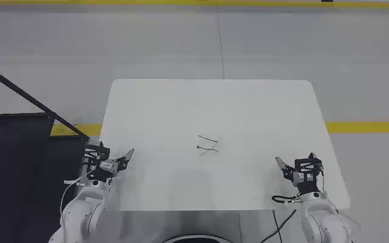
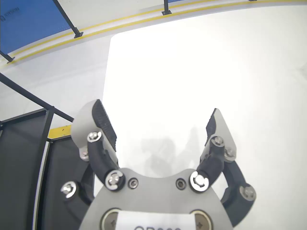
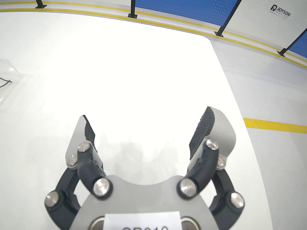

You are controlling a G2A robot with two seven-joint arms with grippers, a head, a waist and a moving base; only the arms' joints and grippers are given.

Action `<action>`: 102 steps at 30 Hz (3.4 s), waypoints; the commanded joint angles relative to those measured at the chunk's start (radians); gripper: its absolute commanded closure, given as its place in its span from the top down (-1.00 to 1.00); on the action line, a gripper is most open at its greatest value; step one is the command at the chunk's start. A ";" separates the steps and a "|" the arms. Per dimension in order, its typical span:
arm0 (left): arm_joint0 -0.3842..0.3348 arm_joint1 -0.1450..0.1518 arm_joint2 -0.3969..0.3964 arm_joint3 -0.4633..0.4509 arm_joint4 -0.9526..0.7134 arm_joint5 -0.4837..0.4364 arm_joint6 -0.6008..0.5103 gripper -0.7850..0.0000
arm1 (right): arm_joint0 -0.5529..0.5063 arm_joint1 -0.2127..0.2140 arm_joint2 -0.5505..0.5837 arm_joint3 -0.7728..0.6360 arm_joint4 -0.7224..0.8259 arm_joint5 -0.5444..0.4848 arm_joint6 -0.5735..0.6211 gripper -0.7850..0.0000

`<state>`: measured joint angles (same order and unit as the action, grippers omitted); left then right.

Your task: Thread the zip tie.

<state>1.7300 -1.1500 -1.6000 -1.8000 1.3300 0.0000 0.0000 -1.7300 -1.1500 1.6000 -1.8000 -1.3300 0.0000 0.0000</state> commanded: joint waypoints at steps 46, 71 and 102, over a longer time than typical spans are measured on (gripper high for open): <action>-0.176 0.014 -0.009 -0.147 -0.364 -0.327 -0.636 1.00 | 0.000 0.000 0.000 0.000 0.000 0.000 0.000 1.00; -0.513 -0.001 0.157 0.106 -0.966 -0.148 -0.969 1.00 | 0.000 0.000 0.000 0.000 0.000 0.000 0.000 1.00; -0.755 -0.039 0.432 0.281 -0.958 0.081 -0.957 0.58 | 0.000 0.000 0.000 0.000 0.000 0.000 0.000 1.00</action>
<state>0.9878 -1.1865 -1.1796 -1.5314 0.3666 0.0736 -0.9616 -1.7300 -1.1500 1.6000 -1.8000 -1.3300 0.0000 0.0000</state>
